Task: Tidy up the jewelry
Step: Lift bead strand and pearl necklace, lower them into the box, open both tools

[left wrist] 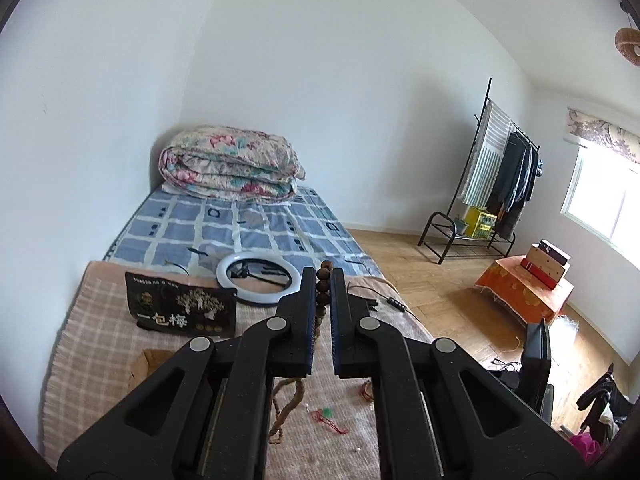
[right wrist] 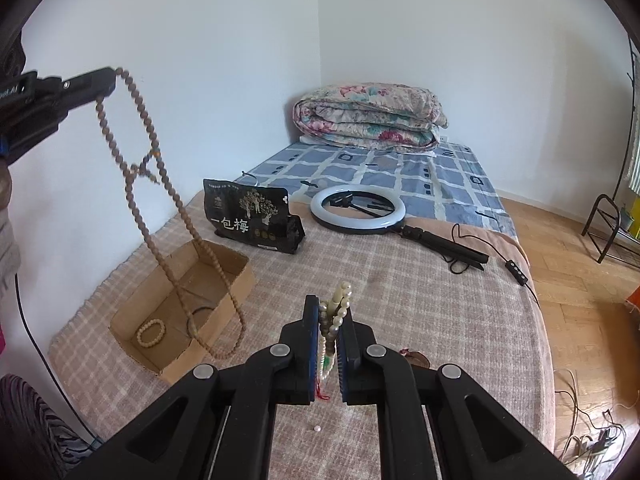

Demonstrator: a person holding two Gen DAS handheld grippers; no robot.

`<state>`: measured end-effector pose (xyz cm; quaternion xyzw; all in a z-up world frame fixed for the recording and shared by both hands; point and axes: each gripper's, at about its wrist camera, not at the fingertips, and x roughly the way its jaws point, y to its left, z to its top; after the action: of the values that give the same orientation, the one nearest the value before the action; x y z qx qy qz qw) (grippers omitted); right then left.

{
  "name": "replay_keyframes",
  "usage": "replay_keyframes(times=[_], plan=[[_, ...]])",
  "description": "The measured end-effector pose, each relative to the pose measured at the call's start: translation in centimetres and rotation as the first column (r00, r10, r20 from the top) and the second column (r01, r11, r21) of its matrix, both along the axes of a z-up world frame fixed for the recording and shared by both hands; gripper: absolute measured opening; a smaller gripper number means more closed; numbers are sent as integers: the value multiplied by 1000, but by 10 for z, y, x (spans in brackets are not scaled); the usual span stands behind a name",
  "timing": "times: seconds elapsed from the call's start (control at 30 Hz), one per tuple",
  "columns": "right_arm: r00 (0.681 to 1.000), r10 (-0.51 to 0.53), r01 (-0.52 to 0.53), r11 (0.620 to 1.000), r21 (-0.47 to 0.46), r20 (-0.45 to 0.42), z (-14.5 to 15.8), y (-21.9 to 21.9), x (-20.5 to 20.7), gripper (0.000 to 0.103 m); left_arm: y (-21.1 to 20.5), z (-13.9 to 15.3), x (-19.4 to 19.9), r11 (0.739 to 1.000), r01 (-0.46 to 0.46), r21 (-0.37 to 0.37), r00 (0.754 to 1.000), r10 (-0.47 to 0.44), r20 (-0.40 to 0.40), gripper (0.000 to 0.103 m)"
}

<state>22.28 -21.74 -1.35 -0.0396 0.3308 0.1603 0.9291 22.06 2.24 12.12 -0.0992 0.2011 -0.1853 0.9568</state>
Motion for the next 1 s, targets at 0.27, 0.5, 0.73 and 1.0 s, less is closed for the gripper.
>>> replay_keyframes(times=[0.27, 0.5, 0.73, 1.0], plan=[[999, 54, -54, 998, 29, 5, 8, 21, -6, 6, 41, 15, 22, 997, -75, 13, 997, 75, 8, 4], [992, 124, -124, 991, 48, -17, 4, 57, -6, 6, 78, -8, 46, 988, -146, 49, 988, 148, -35, 4], [978, 205, -203, 978, 55, -41, -5, 108, 0, 6, 109, -46, 73, 976, -204, 79, 972, 211, -101, 4], [951, 290, -286, 957, 50, -104, -34, 158, 6, 5, 124, -87, 104, 973, -204, 104, 958, 220, -184, 4]])
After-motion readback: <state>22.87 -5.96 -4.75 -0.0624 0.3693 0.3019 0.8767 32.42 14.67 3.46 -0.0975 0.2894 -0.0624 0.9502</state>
